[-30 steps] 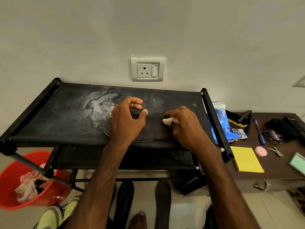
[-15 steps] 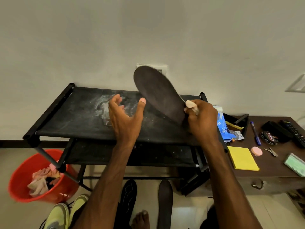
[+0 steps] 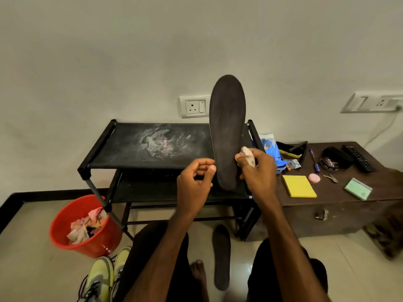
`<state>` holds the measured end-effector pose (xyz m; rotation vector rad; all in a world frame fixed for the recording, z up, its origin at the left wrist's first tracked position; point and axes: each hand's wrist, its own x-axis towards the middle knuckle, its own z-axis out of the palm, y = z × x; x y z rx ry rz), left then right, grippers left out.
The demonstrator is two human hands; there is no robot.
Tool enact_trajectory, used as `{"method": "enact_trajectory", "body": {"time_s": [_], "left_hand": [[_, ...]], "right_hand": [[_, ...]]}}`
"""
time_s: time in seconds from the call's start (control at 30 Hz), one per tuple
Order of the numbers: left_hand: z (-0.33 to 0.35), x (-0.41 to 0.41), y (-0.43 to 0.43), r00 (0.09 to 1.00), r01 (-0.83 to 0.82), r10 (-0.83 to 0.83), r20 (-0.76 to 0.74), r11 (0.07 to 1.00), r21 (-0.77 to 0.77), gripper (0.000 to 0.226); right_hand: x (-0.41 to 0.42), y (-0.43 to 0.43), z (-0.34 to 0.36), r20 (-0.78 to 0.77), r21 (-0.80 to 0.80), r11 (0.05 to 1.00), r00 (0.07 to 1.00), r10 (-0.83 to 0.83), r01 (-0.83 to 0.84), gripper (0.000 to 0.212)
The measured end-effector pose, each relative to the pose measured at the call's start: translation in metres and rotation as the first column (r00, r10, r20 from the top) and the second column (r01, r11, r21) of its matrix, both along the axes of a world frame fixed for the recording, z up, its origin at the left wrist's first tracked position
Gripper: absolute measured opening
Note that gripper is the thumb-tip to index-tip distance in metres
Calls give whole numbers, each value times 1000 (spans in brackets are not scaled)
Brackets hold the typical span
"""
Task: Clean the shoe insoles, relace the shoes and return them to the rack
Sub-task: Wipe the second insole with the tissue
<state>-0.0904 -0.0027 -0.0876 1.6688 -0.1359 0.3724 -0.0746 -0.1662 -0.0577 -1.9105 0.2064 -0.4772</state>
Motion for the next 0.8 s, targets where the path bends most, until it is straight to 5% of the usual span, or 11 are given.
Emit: {"method": "enact_trajectory", "body": {"time_s": [0.57, 0.8], "left_hand": [[-47, -88, -3, 966, 38, 45, -254, 950, 311, 14], [-88, -88, 0, 780, 293, -57, -623, 913, 283, 26]], "right_hand": [[-120, 10, -49, -298, -39, 999, 954, 17, -30, 23], [-116, -4, -62, -311, -129, 990, 946, -89, 51, 11]]}}
